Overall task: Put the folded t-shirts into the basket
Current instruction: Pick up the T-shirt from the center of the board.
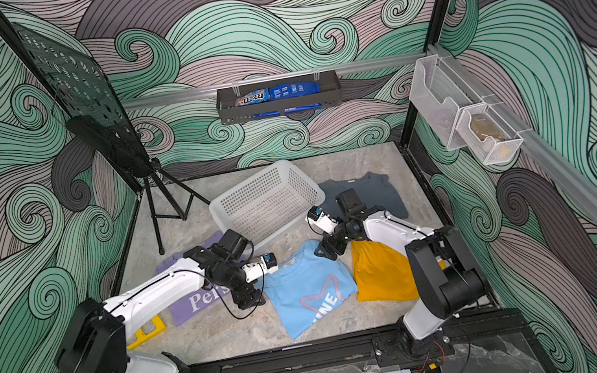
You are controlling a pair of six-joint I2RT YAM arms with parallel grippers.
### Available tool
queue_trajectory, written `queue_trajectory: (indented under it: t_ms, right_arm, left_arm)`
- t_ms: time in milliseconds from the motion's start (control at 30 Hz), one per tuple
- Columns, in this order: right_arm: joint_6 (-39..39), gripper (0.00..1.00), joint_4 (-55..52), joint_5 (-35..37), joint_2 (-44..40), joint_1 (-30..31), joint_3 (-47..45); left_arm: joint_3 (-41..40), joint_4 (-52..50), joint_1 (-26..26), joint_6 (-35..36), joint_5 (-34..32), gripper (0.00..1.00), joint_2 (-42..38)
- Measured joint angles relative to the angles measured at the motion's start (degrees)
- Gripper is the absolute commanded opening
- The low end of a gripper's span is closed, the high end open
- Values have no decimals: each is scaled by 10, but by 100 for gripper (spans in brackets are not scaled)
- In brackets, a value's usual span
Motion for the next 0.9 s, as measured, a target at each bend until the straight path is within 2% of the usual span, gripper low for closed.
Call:
queue_trajectory:
  t_ms: [233, 467, 600, 733, 900]
  right_arm:
    - [24, 81, 9, 19, 41, 11, -1]
    - [31, 80, 21, 20, 50, 19, -3]
    - [34, 75, 23, 20, 71, 20, -3]
    - [38, 66, 26, 20, 82, 22, -2]
    - [44, 50, 30, 17, 88, 24, -2]
  left_arm:
    - [58, 18, -36, -8, -83, 82, 101]
    - [60, 26, -37, -13, -112, 85, 117]
    - [68, 29, -37, -14, -113, 84, 128]
    - [77, 32, -38, -14, -114, 75, 150]
    - [89, 31, -38, -16, -115, 55, 158]
